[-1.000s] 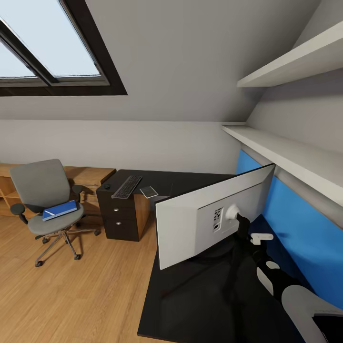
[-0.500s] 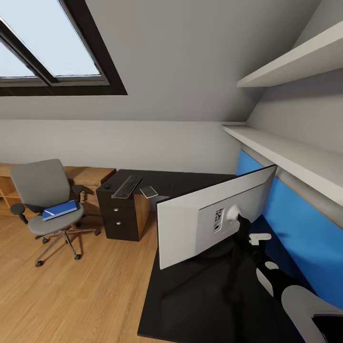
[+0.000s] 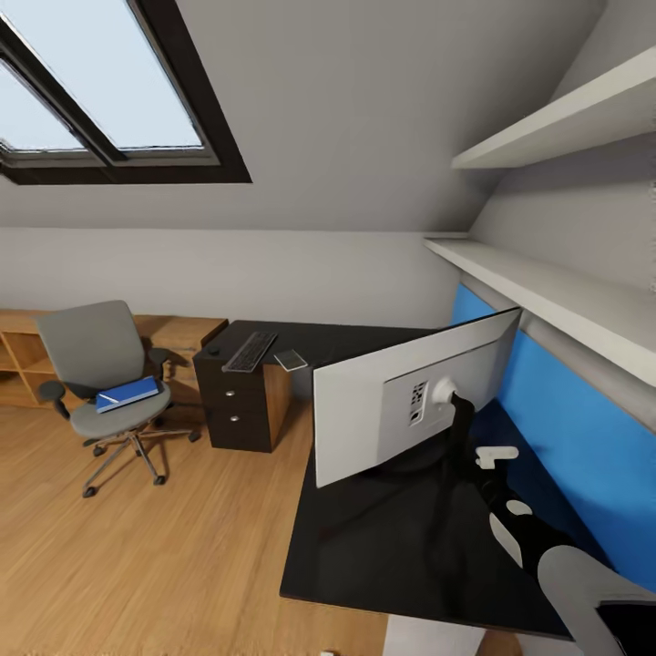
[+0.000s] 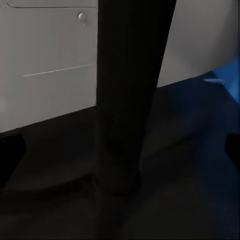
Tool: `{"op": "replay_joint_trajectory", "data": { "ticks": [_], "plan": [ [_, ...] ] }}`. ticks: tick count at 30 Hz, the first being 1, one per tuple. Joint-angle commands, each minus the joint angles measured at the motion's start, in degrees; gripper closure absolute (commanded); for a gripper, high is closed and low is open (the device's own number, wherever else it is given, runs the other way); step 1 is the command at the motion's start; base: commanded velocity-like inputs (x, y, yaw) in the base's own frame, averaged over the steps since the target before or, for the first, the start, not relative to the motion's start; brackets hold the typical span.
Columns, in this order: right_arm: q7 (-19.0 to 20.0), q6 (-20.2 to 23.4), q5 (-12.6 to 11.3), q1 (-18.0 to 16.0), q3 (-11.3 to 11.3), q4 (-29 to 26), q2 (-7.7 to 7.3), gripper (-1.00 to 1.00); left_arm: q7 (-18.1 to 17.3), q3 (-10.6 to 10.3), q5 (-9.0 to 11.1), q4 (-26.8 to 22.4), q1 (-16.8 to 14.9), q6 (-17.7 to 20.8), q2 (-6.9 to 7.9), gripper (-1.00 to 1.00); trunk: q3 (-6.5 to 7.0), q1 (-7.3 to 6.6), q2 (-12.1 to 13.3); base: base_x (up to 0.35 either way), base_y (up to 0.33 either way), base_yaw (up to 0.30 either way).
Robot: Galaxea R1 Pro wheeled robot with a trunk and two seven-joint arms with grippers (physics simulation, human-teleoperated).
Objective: In the bedroom, organize the workspace by keeping the computer under the desk, ensuring the monitor is on the desk, placing the keyboard on the desk next to the monitor, placing the mouse on the desk next to the keyboard, moving the folder from the swivel chair onto the desk next to the mouse, stacking the notebook on top of the folder with the pen on top of the notebook, and positioning the swivel chair next to the desk.
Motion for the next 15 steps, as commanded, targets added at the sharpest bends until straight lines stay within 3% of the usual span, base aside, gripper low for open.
{"op": "replay_joint_trajectory", "data": {
  "ticks": [1,14,15],
  "plan": [
    [0.21,-0.21,-0.47,-0.04,0.29,0.07,-0.02,-1.00,0.36,-0.50,0.23,-0.06,-0.02,-0.04,0.02,-1.00,-0.08,-0.03,-0.06,-0.325,0.101,0.000],
    [-0.78,-0.58,-1.14,-0.05,-0.03,-0.37,0.40,-1.00,0.36,-0.63,0.17,-0.16,-0.02,0.36,-0.04,-1.00,-0.08,-0.03,-0.06,-0.297,0.181,0.000],
    [-0.95,-0.47,-1.65,0.12,-0.29,-2.73,1.11,-1.00,0.35,-0.78,0.12,-0.74,-0.02,2.03,-0.04,-1.00,-0.08,-0.03,-0.06,-0.236,0.249,0.000]
  ]
}}
